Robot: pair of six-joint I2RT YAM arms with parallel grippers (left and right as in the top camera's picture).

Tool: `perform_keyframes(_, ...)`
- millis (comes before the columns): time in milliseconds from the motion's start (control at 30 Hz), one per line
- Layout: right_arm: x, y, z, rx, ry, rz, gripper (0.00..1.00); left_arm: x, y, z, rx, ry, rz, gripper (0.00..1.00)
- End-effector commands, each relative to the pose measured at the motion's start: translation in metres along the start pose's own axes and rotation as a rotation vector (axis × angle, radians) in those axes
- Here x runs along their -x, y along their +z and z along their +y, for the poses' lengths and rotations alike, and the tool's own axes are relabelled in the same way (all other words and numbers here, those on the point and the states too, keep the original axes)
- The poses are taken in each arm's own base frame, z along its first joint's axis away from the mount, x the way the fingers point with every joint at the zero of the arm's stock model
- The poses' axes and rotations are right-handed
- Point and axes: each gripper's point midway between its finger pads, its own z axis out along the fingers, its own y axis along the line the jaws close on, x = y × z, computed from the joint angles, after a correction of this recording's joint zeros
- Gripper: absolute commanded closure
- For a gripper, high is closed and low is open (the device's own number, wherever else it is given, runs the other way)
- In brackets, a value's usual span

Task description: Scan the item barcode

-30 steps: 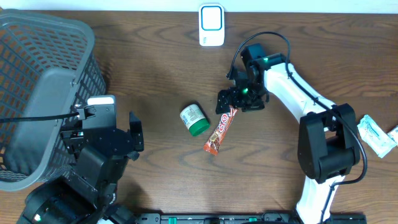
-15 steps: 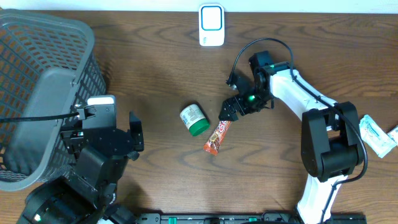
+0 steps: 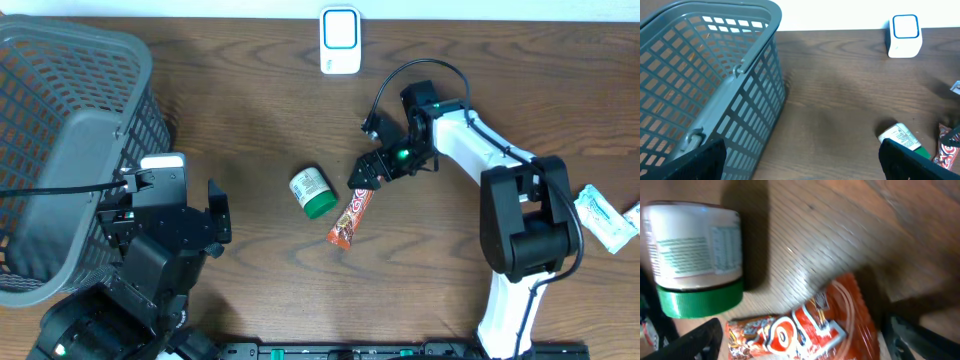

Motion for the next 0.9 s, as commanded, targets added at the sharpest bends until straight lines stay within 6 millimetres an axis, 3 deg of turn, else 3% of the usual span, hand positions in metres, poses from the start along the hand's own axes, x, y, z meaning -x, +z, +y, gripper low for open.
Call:
perform_keyframes(0,-0.035,0.036,-0.021,0.022,0.072,0.121,0.11,0.002,-0.002,0.004,0.012,-0.011,-0.01,0.02)
perform_keyframes(67,-0.038,0.037,-0.021,0.026,0.073,0.135,0.22,0.002,-0.002,0.004,0.012,-0.011,-0.01,0.02)
perform_keyframes(300,-0.054,0.032,-0.026,-0.005,0.056,0.199,0.93,0.002,-0.002,0.004,0.012,-0.011,-0.01,0.02)
perform_keyframes(333,-0.054,0.031,-0.026,-0.003,0.062,0.2,0.99,0.002,-0.002,0.004,0.012,-0.011,-0.01,0.02)
perform_keyframes(567,-0.048,0.0,-0.029,0.01,0.143,0.206,0.99,0.002,-0.002,0.004,0.012,-0.011,-0.01,0.02)
perform_keyframes(867,-0.018,-0.057,-0.008,0.087,0.225,0.169,0.99,0.002,-0.002,0.004,0.012,-0.011,-0.01,0.02)
